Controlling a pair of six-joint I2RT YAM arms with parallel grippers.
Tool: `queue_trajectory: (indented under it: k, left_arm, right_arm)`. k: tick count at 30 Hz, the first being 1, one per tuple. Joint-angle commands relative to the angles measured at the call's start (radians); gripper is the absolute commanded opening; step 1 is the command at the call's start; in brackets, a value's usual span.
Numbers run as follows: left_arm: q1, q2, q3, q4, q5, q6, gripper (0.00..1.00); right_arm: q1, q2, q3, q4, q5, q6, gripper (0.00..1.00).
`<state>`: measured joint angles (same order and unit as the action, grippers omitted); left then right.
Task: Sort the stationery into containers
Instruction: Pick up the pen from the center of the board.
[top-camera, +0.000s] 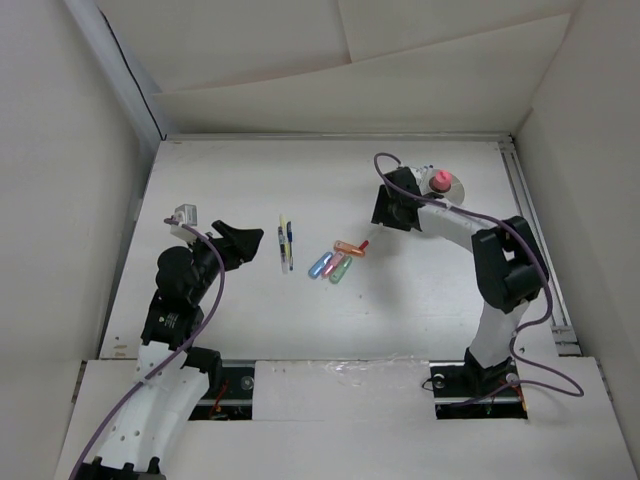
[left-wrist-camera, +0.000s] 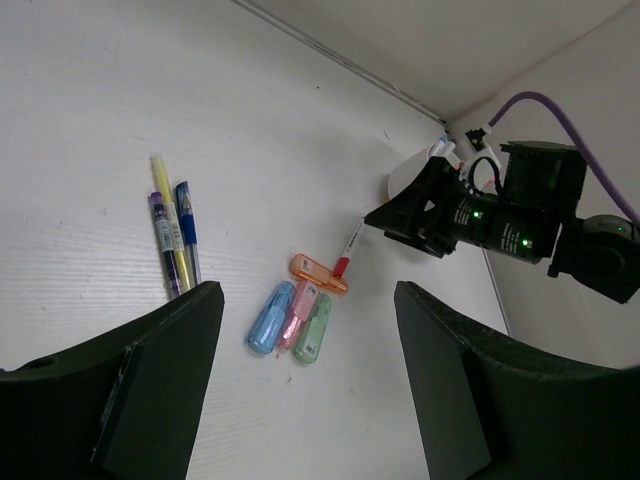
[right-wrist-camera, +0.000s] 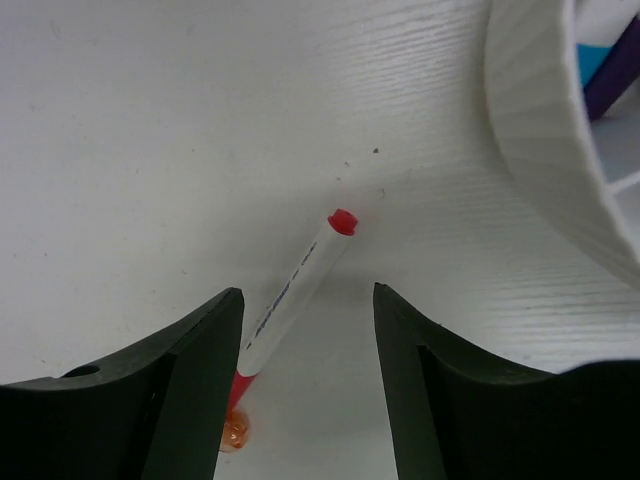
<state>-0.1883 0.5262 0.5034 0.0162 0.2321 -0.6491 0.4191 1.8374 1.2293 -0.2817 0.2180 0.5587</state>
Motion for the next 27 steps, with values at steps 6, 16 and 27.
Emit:
queue_trajectory:
  k: [6, 16, 27]
  left_arm:
    - [-0.002, -0.012, -0.003, 0.042, 0.001, 0.0, 0.66]
    - [-0.002, -0.012, -0.003, 0.042, 0.001, 0.0, 0.66]
    - [-0.002, -0.031, -0.003, 0.033, 0.001, 0.0, 0.66]
  right_arm:
    - [-0.006, 0.06, 0.07, 0.036, -0.042, 0.046, 0.48]
    - [-0.006, 0.121, 0.088, 0.045, -0.011, 0.066, 0.38]
    - [-0.006, 0.161, 0.16, 0.027, 0.009, 0.066, 0.26]
